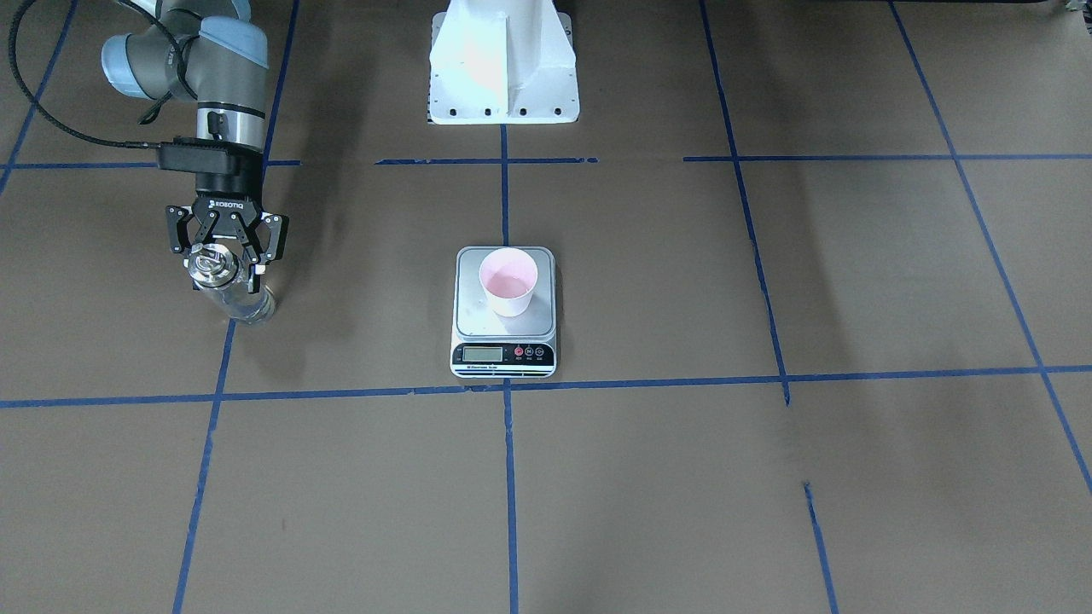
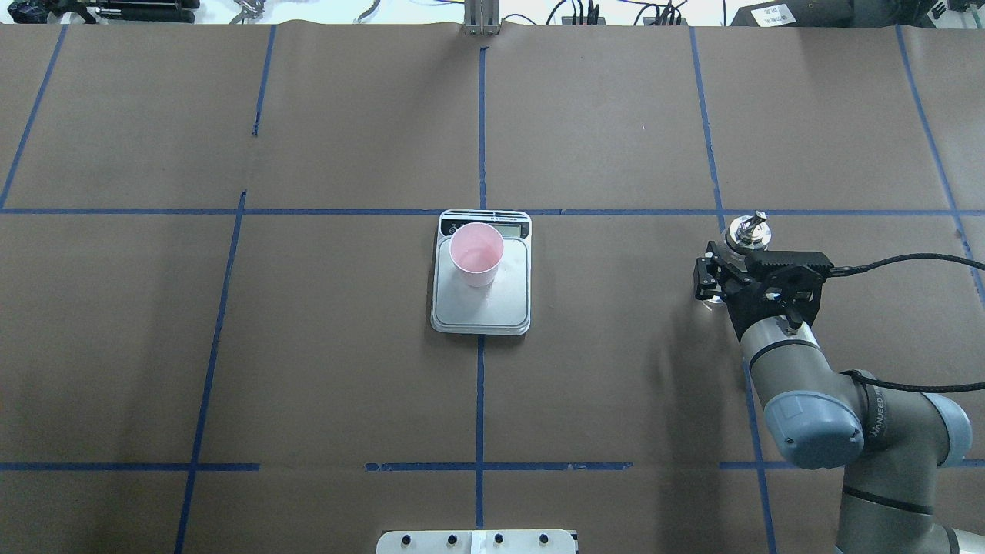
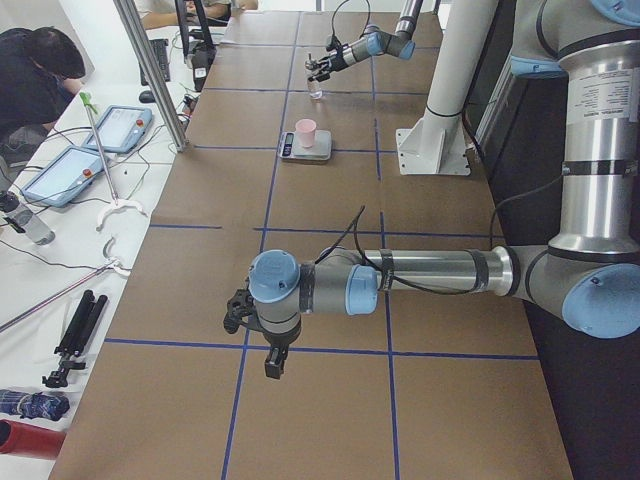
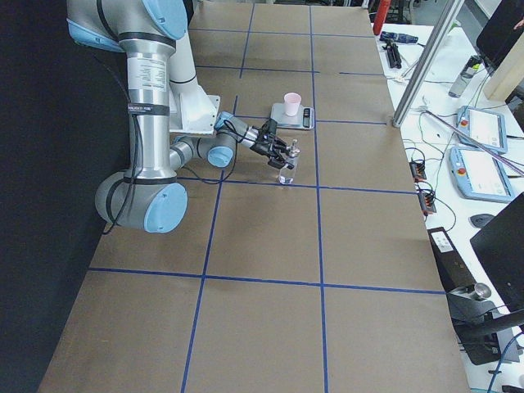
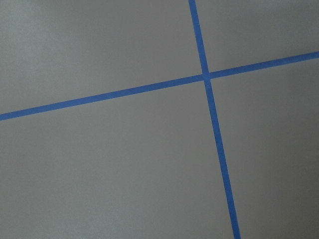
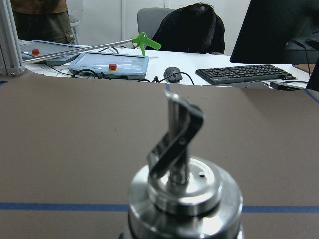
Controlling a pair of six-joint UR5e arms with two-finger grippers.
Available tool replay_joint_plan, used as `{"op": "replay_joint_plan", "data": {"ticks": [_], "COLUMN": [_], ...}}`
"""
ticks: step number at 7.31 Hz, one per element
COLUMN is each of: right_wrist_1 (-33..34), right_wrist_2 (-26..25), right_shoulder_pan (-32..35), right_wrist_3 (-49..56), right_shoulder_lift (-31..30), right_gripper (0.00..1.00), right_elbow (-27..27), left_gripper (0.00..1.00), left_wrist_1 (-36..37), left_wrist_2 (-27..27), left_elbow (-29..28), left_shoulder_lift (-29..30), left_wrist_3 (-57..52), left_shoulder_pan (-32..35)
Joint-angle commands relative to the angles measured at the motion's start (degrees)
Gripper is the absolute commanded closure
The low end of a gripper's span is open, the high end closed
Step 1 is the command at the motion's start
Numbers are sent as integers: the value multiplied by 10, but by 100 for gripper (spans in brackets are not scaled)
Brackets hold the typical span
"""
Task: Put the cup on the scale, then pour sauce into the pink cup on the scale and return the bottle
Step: 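Hold the upright sauce bottle with the right gripper above its spot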
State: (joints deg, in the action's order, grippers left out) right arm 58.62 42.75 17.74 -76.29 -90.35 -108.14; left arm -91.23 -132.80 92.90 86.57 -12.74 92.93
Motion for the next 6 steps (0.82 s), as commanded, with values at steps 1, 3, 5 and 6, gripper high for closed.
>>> {"op": "replay_joint_plan", "data": {"ticks": [1, 3, 5, 6], "right_wrist_1": [0, 0, -1, -1], "right_wrist_2": [1, -8, -11, -13], "right_shoulder_pan": [-1, -2, -3, -4], "right_wrist_3": [0, 0, 0, 0], "right_shoulder_lift": [0, -1, -1, -1], "right_gripper": [64, 24, 0, 0], "right_elbow": [-1, 0, 0, 0], "left_gripper": [0, 0, 0, 0], "left_wrist_1": [0, 0, 0, 1], "left_wrist_2": [0, 0, 0, 0], "left_elbow": [0, 0, -1, 0], "left_shoulder_lift": [0, -1, 0, 0], "left_wrist_3": [0, 0, 0, 0], "left_shoulder_pan": [0, 0, 0, 0]}}
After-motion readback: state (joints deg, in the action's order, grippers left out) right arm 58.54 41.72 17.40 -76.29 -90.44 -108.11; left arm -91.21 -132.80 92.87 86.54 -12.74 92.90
